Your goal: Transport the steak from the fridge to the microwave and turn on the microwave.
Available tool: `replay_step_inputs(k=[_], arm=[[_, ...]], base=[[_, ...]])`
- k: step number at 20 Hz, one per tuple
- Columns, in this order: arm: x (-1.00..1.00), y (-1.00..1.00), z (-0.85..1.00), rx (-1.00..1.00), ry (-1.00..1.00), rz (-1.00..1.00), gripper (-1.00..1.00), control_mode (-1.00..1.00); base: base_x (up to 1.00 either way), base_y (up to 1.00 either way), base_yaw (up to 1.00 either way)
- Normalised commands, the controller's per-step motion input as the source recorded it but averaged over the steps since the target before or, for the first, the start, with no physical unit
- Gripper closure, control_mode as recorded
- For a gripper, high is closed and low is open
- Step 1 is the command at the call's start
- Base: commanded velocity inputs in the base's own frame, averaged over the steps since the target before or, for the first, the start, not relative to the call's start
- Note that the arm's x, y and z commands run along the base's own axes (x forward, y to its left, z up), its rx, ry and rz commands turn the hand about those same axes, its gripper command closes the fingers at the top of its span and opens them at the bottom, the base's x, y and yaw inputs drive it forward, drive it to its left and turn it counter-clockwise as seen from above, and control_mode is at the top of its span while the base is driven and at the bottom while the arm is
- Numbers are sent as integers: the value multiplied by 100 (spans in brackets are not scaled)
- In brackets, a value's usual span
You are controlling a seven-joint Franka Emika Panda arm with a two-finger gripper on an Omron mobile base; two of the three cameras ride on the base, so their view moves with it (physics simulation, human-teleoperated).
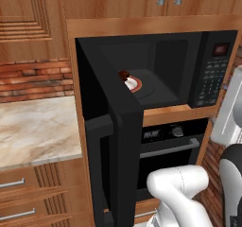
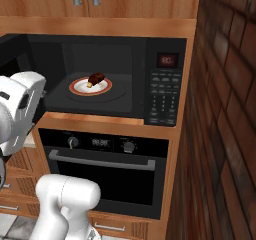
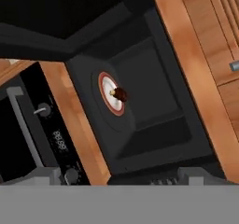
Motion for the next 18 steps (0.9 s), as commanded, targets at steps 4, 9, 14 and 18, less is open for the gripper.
replay_step_inputs(k=[4,9,14,18], arm=[[-68,16,8,-27,-10,0,-100,-100],[-28,69,1,-43,-4,0,-100,-100],[-18,81,0,-45,-2,-4,-100,-100],[-59,34,0,-29,-13,0,-100,-100]], base=[[0,0,0],[0,0,0],[0,0,0],[0,0,0]])
